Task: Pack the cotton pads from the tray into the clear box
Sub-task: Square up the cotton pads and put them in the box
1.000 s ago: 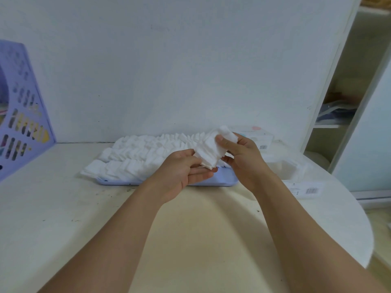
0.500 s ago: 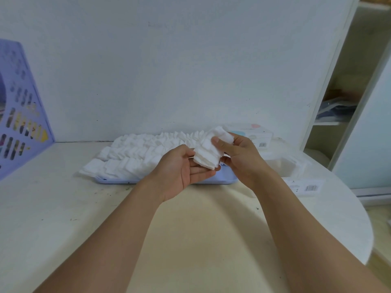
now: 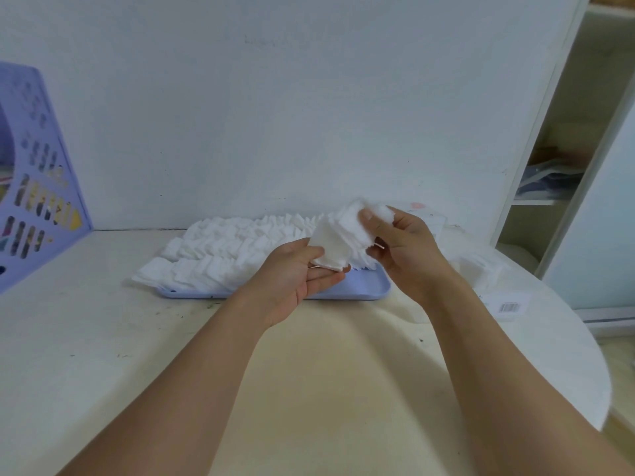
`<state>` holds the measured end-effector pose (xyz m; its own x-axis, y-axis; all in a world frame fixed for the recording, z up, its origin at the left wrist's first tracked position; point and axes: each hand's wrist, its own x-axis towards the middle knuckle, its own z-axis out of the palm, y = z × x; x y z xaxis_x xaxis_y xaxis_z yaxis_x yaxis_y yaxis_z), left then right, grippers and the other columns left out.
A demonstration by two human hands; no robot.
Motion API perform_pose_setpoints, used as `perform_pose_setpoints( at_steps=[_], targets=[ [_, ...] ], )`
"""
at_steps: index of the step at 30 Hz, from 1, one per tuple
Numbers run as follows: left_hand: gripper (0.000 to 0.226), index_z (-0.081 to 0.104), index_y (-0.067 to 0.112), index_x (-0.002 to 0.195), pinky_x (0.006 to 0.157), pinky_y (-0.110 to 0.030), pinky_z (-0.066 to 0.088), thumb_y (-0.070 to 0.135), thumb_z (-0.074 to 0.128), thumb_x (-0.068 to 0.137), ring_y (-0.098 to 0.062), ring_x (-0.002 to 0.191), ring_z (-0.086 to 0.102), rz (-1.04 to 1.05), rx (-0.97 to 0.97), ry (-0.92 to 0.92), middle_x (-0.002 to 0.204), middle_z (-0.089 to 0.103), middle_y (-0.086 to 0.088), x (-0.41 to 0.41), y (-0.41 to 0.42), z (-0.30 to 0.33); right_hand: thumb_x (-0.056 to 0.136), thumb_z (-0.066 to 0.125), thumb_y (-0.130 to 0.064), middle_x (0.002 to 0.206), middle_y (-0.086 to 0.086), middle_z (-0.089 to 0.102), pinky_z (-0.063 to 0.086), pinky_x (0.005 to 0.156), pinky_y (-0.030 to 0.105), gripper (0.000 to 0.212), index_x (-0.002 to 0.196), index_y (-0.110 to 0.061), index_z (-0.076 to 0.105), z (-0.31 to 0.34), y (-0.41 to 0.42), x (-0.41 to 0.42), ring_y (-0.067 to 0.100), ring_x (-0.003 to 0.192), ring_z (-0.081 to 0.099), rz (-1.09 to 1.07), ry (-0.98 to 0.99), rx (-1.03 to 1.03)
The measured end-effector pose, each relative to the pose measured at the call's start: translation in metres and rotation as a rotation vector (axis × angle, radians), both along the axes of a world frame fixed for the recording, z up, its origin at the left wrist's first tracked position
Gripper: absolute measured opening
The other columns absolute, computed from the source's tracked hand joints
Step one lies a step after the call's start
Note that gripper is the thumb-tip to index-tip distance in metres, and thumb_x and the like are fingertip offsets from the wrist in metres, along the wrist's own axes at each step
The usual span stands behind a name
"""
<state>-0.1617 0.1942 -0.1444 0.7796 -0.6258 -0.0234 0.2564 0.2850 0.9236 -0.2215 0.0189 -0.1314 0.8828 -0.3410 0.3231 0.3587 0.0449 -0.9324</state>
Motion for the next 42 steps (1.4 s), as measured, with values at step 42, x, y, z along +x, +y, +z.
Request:
perform_pose_setpoints(
  at_steps=[42],
  targets=[
    [0.029,0.061,-0.005,0.124,0.091,-0.037,0.06,0.008,0.045,0.104,-0.036,0.107,0.071,-0.052,0.022,-0.079,0.114,0.072,-0.025,-0.0019,-0.0038,-0.0017,0.095,0.07,-0.017,0.095,0.024,0.065,0.046,0.066,0.037,0.018,0.109,-0.007,0.073,-0.007,0.0086,0.0057,0.026,0.083,0.058,-0.072,0.035,-0.138]
  ],
)
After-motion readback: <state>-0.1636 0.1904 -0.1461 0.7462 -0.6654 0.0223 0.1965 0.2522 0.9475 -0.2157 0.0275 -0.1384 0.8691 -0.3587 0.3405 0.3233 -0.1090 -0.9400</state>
